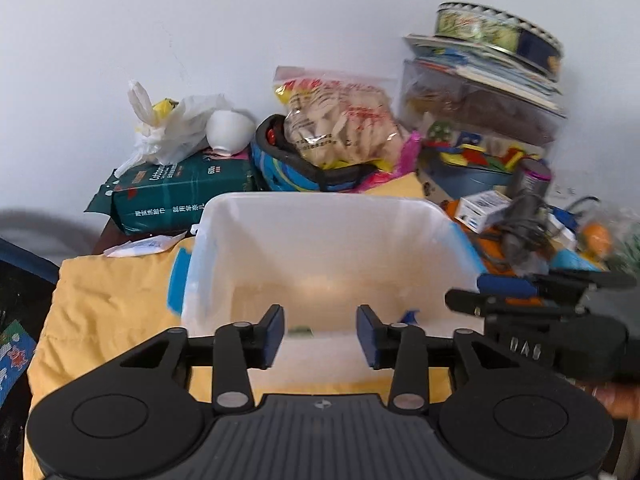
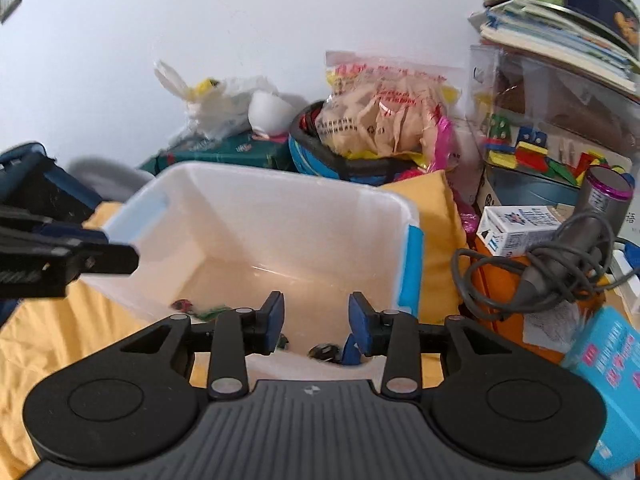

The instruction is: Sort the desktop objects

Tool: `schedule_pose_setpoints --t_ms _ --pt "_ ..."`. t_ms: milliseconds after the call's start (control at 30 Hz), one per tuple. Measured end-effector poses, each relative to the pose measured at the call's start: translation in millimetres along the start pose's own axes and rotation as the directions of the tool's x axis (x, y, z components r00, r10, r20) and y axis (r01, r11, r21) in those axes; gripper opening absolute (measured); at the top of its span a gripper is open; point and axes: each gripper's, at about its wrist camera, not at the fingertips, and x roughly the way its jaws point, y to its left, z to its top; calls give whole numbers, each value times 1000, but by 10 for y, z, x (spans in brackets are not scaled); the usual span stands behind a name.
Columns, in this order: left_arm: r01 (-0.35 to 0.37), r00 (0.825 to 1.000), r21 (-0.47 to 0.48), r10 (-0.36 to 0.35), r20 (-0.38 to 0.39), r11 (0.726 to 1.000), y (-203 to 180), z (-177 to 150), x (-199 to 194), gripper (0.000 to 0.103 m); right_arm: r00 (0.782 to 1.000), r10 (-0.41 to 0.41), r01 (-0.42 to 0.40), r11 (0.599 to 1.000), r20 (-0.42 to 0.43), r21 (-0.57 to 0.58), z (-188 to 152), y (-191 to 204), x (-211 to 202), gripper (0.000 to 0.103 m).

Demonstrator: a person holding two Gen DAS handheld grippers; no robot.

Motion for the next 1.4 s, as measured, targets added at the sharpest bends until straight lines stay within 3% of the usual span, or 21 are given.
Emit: schedule_pose_setpoints --t_ms 133,267,367,500,767,933,1167,1300,1400 --pt "-35 999 28 35 -25 999 -12 -456 -229 51 1000 21 -21 1000 -11 -21 -266 16 -287 50" --pt "-37 992 14 38 -121 999 -39 -1002 -267 51 991 23 -32 997 -128 -67 -797 136 -390 50" --pt "-19 975 33 26 -221 999 -140 -1416 -224 51 972 8 -43 988 -234 -146 -1263 344 -386 49" --pt "-9 959 13 12 -284 1000 -187 -1760 -252 50 940 56 -103 987 -335 -124 -1637 493 -405 48" --pt "-9 959 23 15 -284 1000 -200 -1828 -260 50 942 63 -116 983 -328 -143 -1674 596 -447 48" --pt "28 957 31 -18 -288 999 -258 -1871 -269 50 942 34 -93 982 -334 -161 -1758 607 -473 48" --pt "38 963 64 -20 -268 997 -229 -1848 -317 50 968 80 -78 997 -238 17 -1423 466 -381 47" --pt "10 972 77 8 -233 997 -167 -1797 -375 51 964 129 -100 986 -233 134 -1249 479 -141 42" --pt "-3 974 77 20 -223 997 -112 -1761 -390 51 944 147 -83 972 -295 219 -1241 517 102 40"
